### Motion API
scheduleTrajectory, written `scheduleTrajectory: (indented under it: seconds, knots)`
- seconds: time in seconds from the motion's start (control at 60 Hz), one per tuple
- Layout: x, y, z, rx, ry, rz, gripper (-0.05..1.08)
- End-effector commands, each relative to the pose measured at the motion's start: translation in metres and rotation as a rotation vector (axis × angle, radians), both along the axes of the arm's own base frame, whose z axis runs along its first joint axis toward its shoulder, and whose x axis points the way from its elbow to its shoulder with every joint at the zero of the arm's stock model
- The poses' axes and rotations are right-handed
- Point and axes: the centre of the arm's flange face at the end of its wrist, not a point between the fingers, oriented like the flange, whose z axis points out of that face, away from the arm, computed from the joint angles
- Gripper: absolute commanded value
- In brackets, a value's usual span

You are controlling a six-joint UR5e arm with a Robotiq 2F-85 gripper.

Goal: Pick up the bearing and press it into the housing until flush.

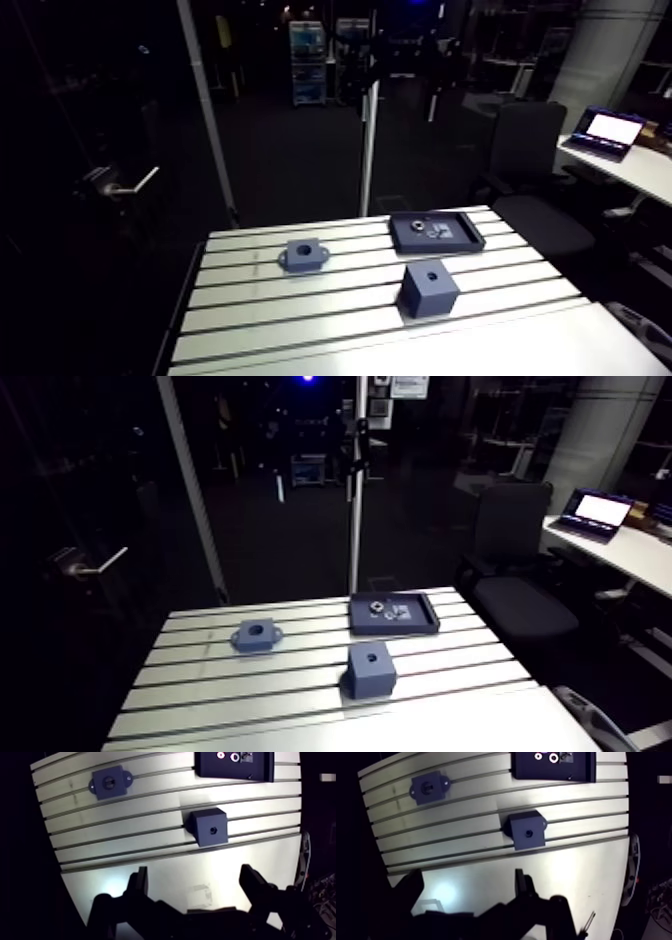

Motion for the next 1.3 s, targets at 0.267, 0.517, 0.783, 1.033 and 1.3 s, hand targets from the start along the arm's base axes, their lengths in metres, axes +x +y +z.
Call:
scheduleTrajectory:
  seconds: [0.267,0.517,0.783,1.033,1.3]
  knots:
    - [0.014,-0.055,-0.009,0.004,-0.064,0.148,0.01]
    - [0.013,-0.055,-0.010,0.006,-0.062,0.151,0.01]
    - [-0.025,-0.038,-0.035,0.047,-0.039,0.227,0.03]
    - [-0.094,0.053,-0.082,0.059,0.001,0.184,0.01]
    - [-0.135,0.088,-0.113,0.067,0.021,0.159,0.01]
